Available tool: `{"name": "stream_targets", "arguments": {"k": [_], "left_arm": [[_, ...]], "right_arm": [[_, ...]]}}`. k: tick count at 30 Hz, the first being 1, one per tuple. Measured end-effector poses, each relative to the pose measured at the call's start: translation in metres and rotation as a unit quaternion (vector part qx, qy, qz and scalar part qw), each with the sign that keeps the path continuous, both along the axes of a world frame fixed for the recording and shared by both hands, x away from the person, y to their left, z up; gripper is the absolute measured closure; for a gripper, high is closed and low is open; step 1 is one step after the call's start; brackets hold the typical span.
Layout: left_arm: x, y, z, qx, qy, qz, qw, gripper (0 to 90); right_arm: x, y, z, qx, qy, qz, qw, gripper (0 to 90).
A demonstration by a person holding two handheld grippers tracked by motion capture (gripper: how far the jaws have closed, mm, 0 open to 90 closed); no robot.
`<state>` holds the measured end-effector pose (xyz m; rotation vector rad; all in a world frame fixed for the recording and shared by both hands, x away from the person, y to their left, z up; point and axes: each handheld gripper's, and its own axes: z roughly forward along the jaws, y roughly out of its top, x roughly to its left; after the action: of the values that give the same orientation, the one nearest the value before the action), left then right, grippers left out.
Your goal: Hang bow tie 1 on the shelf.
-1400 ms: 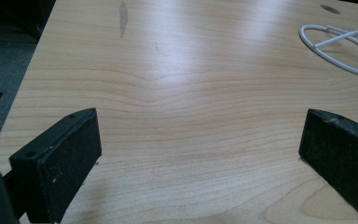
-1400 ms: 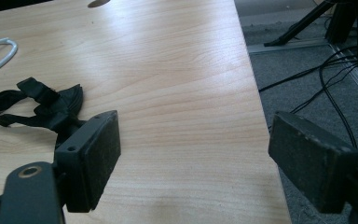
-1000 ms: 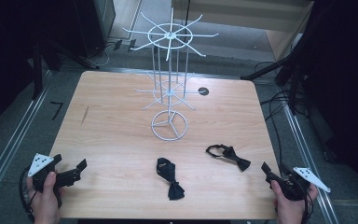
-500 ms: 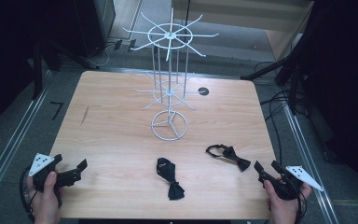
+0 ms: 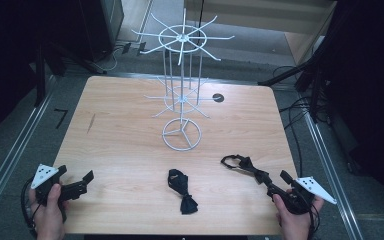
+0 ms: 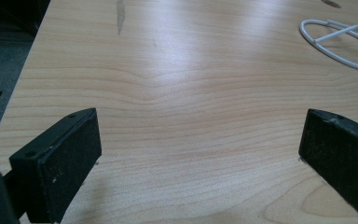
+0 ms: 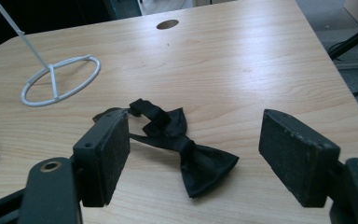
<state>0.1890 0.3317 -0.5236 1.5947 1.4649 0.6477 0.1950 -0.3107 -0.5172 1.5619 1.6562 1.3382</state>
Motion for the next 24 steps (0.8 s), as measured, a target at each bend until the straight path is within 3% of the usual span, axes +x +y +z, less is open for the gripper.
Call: {"name": "stream_targets", "arguments": {"k": [8,13,24], "left_arm": [[0.000,0.000,0.000,0.000,0.000,0.000,1.0000,0.0],[0.000,0.000,0.000,0.000,0.000,0.000,1.0000,0.0],[0.000,0.000,0.000,0.000,-0.001,0.001,1.0000,0.0]], "right_arm": [[-0.001,0.012,0.002,-0.004,0.000,0.014,0.9999,25.2],[-0.001,0.016,0.000,0.009,0.006,0.022,0.9997,25.4],[0.000,0.032,-0.003,-0.003,0.012,0.045,0.9989,25.4]]}}
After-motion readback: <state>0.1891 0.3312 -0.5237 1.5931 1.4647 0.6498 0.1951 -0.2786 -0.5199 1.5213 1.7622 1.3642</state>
